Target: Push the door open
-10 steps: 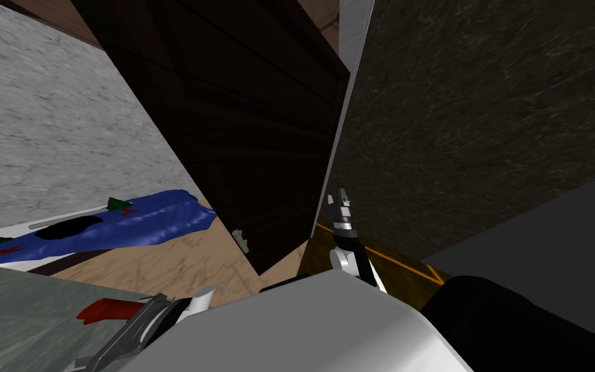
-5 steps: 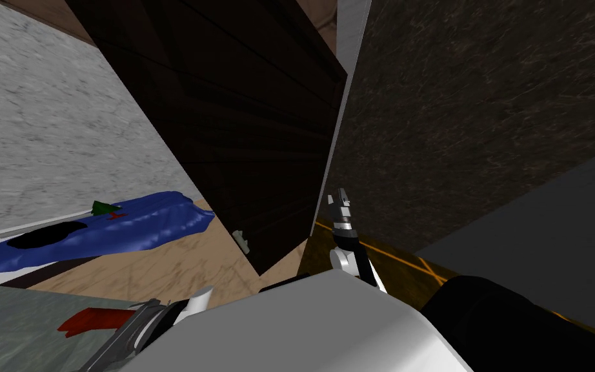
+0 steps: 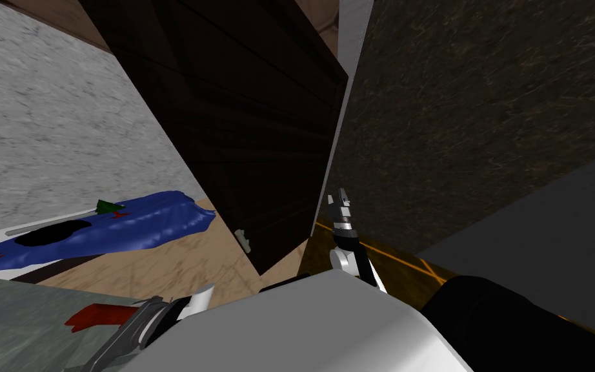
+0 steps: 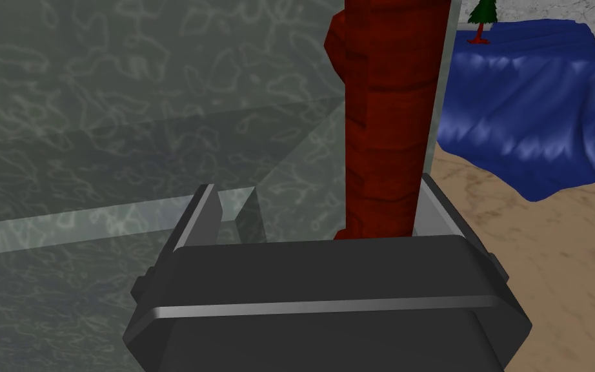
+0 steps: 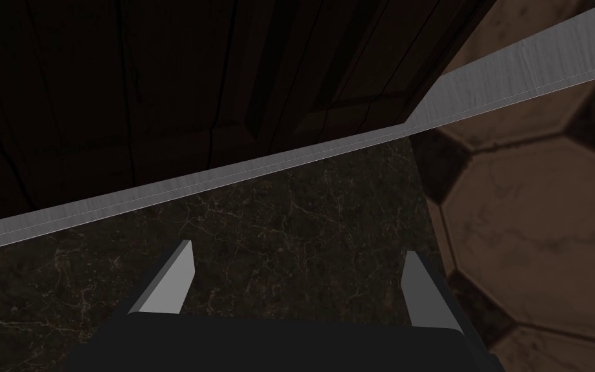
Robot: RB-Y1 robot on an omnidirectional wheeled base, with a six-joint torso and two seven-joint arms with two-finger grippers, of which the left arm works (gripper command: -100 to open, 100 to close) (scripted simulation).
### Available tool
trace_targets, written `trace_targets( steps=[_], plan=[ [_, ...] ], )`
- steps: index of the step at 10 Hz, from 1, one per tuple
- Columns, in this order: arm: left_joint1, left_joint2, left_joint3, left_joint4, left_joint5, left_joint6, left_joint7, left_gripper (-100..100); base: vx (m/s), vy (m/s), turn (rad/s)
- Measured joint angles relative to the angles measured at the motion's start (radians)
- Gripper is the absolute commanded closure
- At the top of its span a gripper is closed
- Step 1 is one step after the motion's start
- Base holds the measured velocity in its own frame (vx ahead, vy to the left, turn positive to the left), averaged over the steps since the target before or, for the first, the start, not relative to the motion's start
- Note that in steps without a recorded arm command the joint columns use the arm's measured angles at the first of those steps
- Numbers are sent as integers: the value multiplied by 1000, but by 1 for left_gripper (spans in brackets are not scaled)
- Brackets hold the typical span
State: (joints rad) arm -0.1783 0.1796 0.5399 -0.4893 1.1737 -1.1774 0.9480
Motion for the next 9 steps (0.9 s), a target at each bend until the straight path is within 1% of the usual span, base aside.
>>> trace_targets(
  steps=[1,2,3,4,5,6,7,8,9],
  plan=[
    [10,-11,1,-29,2,5,-13,100,0,2,-13],
    [19,-14,2,-49,4,11,-23,100,9,3,-5],
    [16,-8,0,-31,1,5,-13,100,75,88,-189],
    [3,1,7,4,12,-3,1,100,72,175,-165],
    [6,-6,17,-5,25,-7,-6,100,50,199,-124],
    [5,-6,33,-15,43,-12,-24,100,54,168,-83],
    [22,-10,47,-52,58,-15,-44,100,49,106,14],
    [14,3,50,-27,60,-29,-33,100,63,99,-97],
    [5,18,59,21,69,-52,-4,100,39,78,-58]
  ],
)
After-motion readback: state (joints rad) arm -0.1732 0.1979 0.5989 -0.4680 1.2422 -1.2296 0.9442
